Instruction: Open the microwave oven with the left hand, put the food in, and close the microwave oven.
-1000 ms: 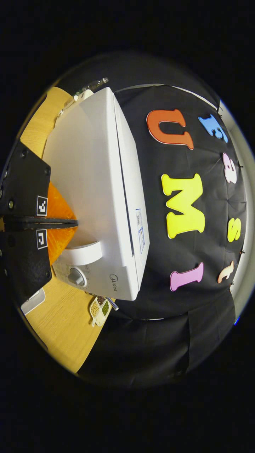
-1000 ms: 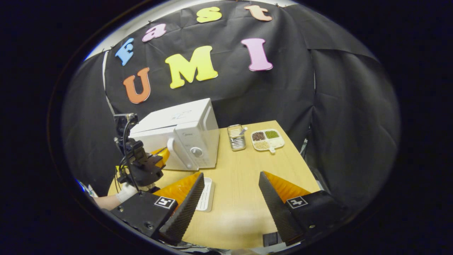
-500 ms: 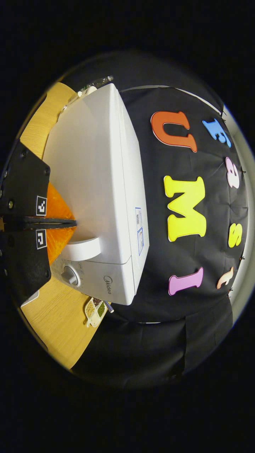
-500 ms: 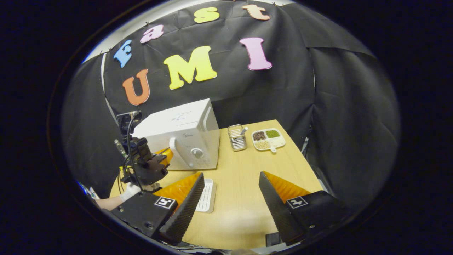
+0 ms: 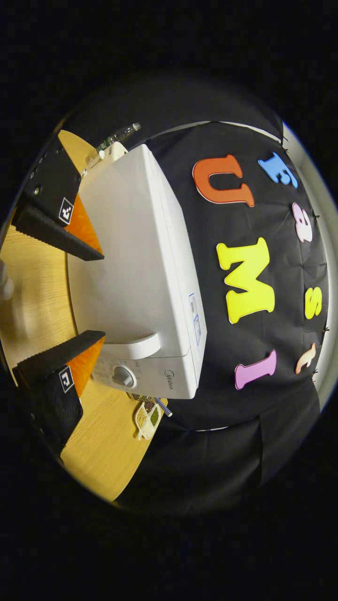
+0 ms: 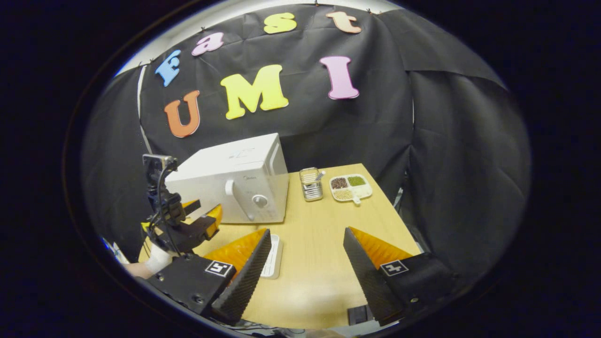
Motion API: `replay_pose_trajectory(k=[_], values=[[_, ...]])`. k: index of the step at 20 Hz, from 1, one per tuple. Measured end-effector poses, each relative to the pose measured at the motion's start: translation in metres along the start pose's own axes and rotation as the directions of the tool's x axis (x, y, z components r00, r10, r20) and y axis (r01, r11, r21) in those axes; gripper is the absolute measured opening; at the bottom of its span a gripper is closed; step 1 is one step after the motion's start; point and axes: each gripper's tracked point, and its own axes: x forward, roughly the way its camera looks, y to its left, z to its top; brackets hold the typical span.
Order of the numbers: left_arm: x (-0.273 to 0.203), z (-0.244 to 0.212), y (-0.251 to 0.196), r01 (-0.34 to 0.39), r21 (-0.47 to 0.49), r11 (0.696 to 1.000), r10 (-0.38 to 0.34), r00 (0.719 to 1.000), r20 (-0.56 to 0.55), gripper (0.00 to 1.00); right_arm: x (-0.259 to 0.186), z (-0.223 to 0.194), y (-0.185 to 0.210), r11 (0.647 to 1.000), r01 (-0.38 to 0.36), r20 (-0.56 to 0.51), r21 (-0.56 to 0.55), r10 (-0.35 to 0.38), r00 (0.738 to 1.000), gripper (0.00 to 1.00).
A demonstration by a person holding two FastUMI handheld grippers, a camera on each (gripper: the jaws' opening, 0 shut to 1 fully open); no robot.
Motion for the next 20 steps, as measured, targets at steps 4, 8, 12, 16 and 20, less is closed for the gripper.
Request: replay_pose_trajectory(k=[4, 8, 12, 16, 20], values=[[-0.058, 0.019, 0.011, 0.035, -0.021, 0.999, -0.034, 0.999, 0.041, 0.95, -0.028, 0.004, 0.015, 0.999, 0.042, 0.051, -0.004, -0.042, 0.998, 0.99], [-0.136, 0.061, 0.046, 0.049, -0.068, 0.996, -0.040, 0.992, 0.122, 0.95, -0.065, 0.025, 0.045, 0.998, 0.051, 0.153, -0.024, -0.047, 0.987, 0.99], [-0.210, 0.094, 0.089, 0.018, -0.150, 0.989, 0.009, 0.984, 0.177, 0.95, -0.098, 0.038, 0.073, 0.998, 0.047, 0.229, -0.039, -0.037, 0.973, 0.99], [-0.266, 0.116, 0.120, -0.014, -0.149, 0.989, 0.047, 0.974, 0.221, 0.95, -0.126, 0.049, 0.098, 0.995, 0.046, 0.300, -0.085, -0.018, 0.954, 0.99], [-0.299, 0.127, 0.133, -0.031, -0.160, 0.987, 0.068, 0.969, 0.236, 0.94, -0.144, 0.060, 0.120, 0.994, 0.021, 0.342, -0.104, 0.016, 0.940, 0.99]])
